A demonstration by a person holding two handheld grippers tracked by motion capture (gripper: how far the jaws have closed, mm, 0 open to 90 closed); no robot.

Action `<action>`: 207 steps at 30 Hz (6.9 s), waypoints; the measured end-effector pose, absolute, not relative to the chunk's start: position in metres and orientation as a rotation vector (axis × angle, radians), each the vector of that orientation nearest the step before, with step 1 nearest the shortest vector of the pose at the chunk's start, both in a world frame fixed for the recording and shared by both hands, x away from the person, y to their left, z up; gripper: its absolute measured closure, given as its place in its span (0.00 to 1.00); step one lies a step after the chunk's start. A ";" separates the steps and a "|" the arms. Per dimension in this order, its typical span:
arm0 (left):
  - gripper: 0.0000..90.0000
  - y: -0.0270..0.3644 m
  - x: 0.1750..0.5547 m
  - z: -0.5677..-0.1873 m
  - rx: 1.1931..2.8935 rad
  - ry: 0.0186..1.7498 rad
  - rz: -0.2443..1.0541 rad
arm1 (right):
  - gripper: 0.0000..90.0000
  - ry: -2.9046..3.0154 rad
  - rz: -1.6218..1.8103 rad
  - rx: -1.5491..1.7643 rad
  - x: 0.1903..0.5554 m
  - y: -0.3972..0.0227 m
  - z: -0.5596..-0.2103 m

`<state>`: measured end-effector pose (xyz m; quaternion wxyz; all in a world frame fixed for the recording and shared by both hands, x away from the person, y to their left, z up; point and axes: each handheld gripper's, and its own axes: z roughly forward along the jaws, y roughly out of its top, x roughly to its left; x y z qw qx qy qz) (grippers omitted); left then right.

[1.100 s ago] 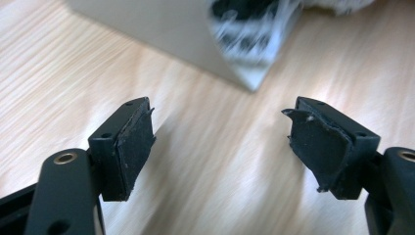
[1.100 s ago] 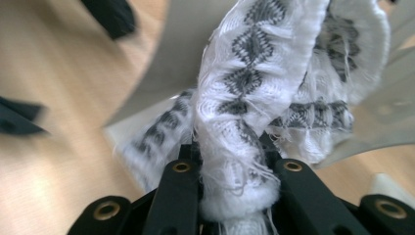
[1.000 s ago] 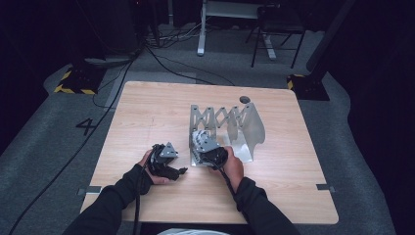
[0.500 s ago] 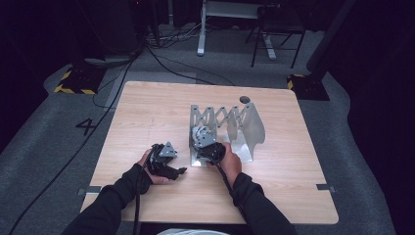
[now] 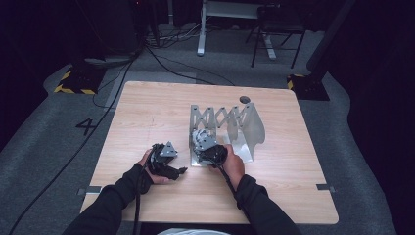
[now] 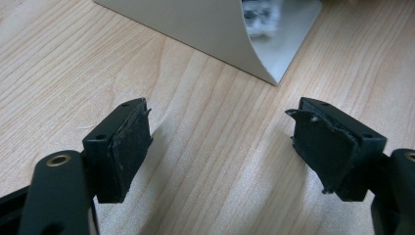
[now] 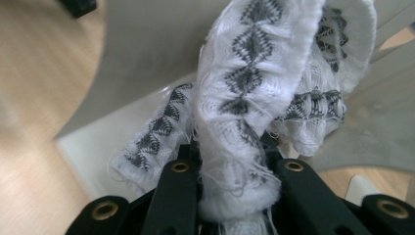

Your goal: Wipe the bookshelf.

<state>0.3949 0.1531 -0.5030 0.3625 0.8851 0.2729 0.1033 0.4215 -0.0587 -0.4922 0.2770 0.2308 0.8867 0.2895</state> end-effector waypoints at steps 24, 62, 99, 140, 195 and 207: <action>0.25 0.153 0.395 -0.503 2.279 0.704 0.266 | 0.87 2.418 0.775 0.640 0.421 -0.074 -0.491; 0.25 0.152 0.395 -0.503 2.279 0.695 0.265 | 0.87 2.489 0.845 0.545 0.408 -0.077 -0.491; 0.24 0.151 0.395 -0.503 2.279 0.702 0.266 | 0.85 2.669 0.998 0.349 0.306 -0.193 -0.475; 0.24 0.151 0.395 -0.503 2.280 0.701 0.265 | 0.50 2.439 1.078 0.468 0.302 -0.236 -0.425; 0.23 0.151 0.394 -0.503 2.276 0.717 0.275 | 0.29 2.282 1.021 1.175 0.370 -0.365 -0.504; 0.23 0.151 0.395 -0.503 2.279 0.713 0.270 | 0.28 2.270 1.016 1.187 0.368 -0.364 -0.504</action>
